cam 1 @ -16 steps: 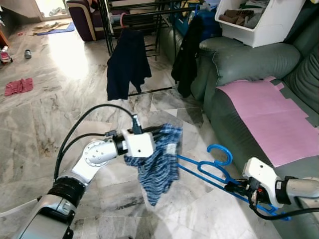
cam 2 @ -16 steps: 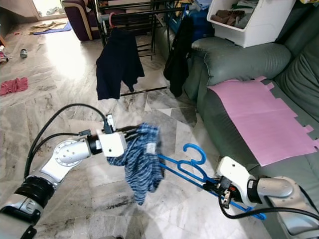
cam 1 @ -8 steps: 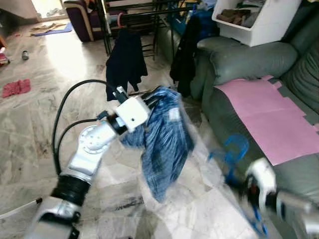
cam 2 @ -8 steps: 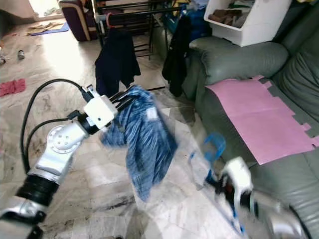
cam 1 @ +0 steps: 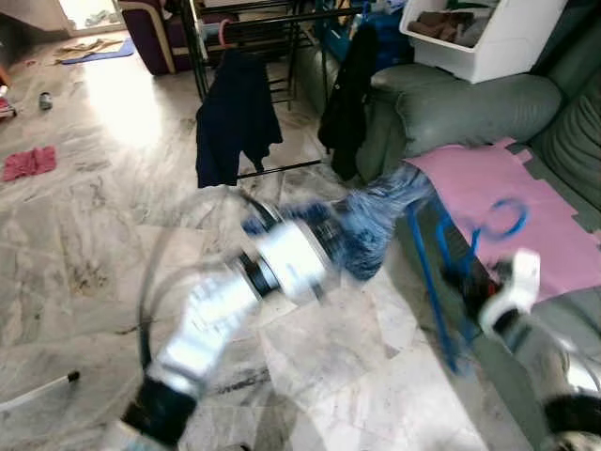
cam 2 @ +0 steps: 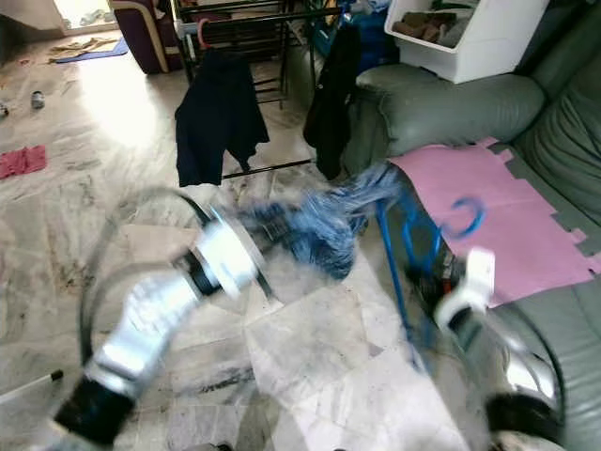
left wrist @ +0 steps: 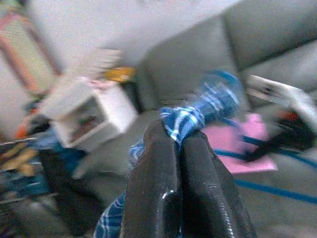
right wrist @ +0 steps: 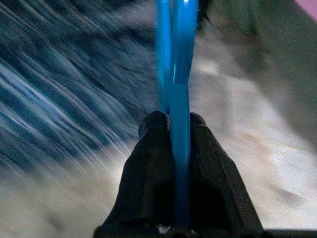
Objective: Hang hanger
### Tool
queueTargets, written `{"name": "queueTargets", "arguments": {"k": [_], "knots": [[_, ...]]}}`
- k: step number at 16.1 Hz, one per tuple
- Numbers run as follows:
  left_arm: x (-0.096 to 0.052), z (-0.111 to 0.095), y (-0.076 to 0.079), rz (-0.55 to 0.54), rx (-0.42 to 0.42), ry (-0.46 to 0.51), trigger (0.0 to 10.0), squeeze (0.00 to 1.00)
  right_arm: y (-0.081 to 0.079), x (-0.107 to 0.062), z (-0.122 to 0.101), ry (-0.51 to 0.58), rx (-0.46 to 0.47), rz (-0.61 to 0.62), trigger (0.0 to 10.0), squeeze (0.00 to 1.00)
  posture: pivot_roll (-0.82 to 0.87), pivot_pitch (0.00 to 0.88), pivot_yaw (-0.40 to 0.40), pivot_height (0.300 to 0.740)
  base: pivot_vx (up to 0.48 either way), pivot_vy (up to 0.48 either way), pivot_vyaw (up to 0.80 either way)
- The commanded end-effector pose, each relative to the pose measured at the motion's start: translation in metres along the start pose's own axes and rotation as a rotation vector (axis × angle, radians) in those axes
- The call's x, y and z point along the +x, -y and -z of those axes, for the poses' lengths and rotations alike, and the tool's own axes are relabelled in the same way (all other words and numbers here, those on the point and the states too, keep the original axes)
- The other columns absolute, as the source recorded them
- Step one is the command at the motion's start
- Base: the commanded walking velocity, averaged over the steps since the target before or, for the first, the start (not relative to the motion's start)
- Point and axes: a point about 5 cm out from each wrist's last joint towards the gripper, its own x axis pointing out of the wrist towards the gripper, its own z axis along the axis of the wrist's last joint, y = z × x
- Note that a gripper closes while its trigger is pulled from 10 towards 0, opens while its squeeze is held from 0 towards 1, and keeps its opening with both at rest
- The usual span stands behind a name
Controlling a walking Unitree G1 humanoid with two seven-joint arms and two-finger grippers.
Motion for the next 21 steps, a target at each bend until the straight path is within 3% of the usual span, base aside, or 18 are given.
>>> {"name": "queueTargets", "arguments": {"k": [1,3,4,6,7,8,10,12,13,14,15,17,18,19,21], "knots": [[0.007,-0.011,0.010,0.043,0.022,0.056,10.0,0.00,-0.015,0.006,-0.019,0.102,0.105,-0.043,10.0,0.00,-0.04,0.093,-0.009,0.740,0.000,0.000,0.00],[0.010,-0.010,0.026,0.104,-0.022,0.046,10.0,0.00,-0.040,0.016,-0.036,0.204,0.250,-0.137,10.0,0.00,-0.04,0.090,-0.008,0.740,0.000,0.000,0.00],[0.007,-0.006,0.032,0.127,-0.054,0.014,10.0,0.00,-0.052,0.020,-0.044,0.235,0.281,-0.186,10.0,0.00,-0.04,0.090,-0.007,0.740,0.000,0.000,0.00],[0.002,-0.001,0.039,0.168,-0.051,-0.016,10.0,0.00,-0.058,0.021,-0.053,0.277,0.371,-0.196,10.0,0.00,-0.04,0.090,-0.007,0.740,0.000,0.000,0.00],[-0.003,0.004,0.043,0.187,-0.056,-0.043,10.0,0.00,-0.062,0.024,-0.064,0.354,0.411,-0.123,10.0,0.00,-0.05,0.089,-0.011,0.740,0.000,0.000,0.00],[-0.004,0.005,0.042,0.180,-0.061,-0.052,10.0,0.00,-0.074,0.027,-0.063,0.315,0.409,-0.139,10.0,0.00,-0.05,0.088,-0.012,0.740,0.000,0.000,0.00],[-0.005,0.007,0.040,0.186,-0.054,-0.064,10.0,0.00,-0.084,0.028,-0.076,0.403,0.334,-0.103,10.0,0.00,-0.04,0.086,-0.017,0.740,0.000,0.000,0.00],[-0.007,0.011,0.042,0.198,-0.051,-0.087,10.0,0.00,-0.070,0.028,-0.090,0.469,0.349,-0.001,10.0,0.00,-0.04,0.083,-0.018,0.740,0.000,0.000,0.00],[-0.009,0.012,0.043,0.208,-0.045,-0.098,10.0,0.00,-0.067,0.027,-0.092,0.466,0.310,0.012,10.0,0.00,-0.04,0.083,-0.018,0.740,0.000,0.000,0.00],[-0.011,0.015,0.045,0.216,-0.045,-0.116,10.0,0.00,-0.068,0.026,-0.093,0.451,0.224,0.018,10.0,0.00,-0.04,0.083,-0.020,0.740,0.000,0.000,0.00],[-0.014,0.021,0.046,0.220,-0.060,-0.148,10.0,0.00,-0.068,0.024,-0.095,0.444,0.035,0.038,10.0,0.00,-0.05,0.084,-0.023,0.740,0.000,0.000,0.00],[-0.018,0.029,0.048,0.229,-0.076,-0.190,10.0,0.00,-0.069,0.023,-0.096,0.450,-0.038,0.027,10.0,0.00,-0.05,0.086,-0.022,0.740,0.000,0.000,0.00],[-0.021,0.038,0.051,0.234,-0.102,-0.238,10.0,0.64,-0.074,0.023,-0.093,0.441,-0.101,-0.003,10.0,0.00,-0.05,0.088,-0.022,0.740,0.000,0.000,0.00],[-0.022,0.050,0.057,0.212,-0.208,-0.301,10.0,1.00,-0.082,0.026,-0.085,0.415,-0.141,-0.044,10.0,0.00,-0.05,0.089,-0.024,0.740,0.000,0.000,0.00],[-0.017,0.055,0.066,0.221,-0.231,-0.318,10.0,1.00,-0.093,0.029,-0.072,0.384,-0.254,-0.082,10.0,0.00,-0.05,0.092,-0.025,0.740,0.000,0.000,0.00]]}}
